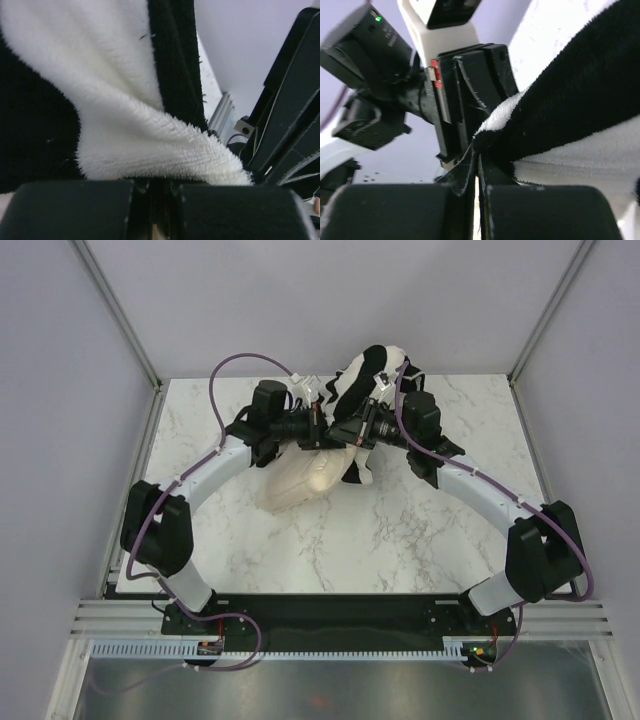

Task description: Put the pillow into the pillowcase

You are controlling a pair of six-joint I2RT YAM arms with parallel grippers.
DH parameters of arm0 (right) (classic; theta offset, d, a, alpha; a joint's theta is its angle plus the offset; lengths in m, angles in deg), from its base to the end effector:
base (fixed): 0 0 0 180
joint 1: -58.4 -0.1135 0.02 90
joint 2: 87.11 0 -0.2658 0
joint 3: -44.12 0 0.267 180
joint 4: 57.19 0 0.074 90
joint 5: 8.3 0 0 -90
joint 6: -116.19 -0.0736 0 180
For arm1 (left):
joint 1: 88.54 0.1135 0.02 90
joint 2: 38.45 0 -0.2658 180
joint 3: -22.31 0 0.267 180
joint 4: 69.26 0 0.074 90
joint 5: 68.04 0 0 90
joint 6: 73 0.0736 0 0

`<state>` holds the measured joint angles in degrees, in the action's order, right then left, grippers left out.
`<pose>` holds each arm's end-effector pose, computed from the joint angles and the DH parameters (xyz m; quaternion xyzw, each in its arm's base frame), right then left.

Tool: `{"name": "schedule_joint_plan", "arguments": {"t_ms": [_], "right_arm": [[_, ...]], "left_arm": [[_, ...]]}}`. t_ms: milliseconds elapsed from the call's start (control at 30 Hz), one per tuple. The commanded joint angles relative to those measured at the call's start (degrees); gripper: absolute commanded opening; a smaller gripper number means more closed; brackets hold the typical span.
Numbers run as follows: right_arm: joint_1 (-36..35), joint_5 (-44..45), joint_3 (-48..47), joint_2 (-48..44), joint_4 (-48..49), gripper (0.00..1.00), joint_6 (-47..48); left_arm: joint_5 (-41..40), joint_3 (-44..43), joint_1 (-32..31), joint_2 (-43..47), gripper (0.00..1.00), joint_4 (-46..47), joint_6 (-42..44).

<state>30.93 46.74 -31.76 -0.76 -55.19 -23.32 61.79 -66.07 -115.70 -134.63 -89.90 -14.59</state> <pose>0.3341 0.2212 0.3105 -0.0544 0.7466 0.5657 0.3459 0.3592 -0.2373 0.2794 0.1430 0.8139 -0.4910 0.2757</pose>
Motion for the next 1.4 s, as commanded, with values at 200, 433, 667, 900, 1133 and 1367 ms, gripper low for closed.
{"name": "schedule_joint_plan", "arguments": {"t_ms": [200, 433, 667, 900, 1133, 1367], "right_arm": [[-0.5, -10.8, -2.0, -7.2, -11.3, 0.2, 7.6], [17.4, 8.4, 7.6, -12.7, -22.5, 0.93, 33.2], [16.1, 6.6, 20.8, -8.5, -11.2, 0.98, 31.6], [12.2, 6.7, 24.1, 1.5, 9.6, 0.98, 22.9], [8.7, 1.8, 18.9, 11.1, 26.9, 0.39, 14.8], [11.7, -12.6, 3.7, -2.2, 20.7, 0.0, -0.7]], "left_arm": [[4.2, 1.8, 5.4, 0.8, 0.02, 15.9, -14.1], [9.6, 5.9, 6.9, 0.9, 0.02, 20.1, -20.4], [13.7, 2.6, 7.4, -2.0, 0.02, 22.5, -23.9], [16.1, 3.0, 7.6, -2.3, 0.02, 24.4, -25.7], [15.6, 3.6, 8.3, -2.3, 0.02, 25.2, -25.6], [6.5, -8.3, 10.0, -0.9, 0.02, 2.2, -2.8]]}}
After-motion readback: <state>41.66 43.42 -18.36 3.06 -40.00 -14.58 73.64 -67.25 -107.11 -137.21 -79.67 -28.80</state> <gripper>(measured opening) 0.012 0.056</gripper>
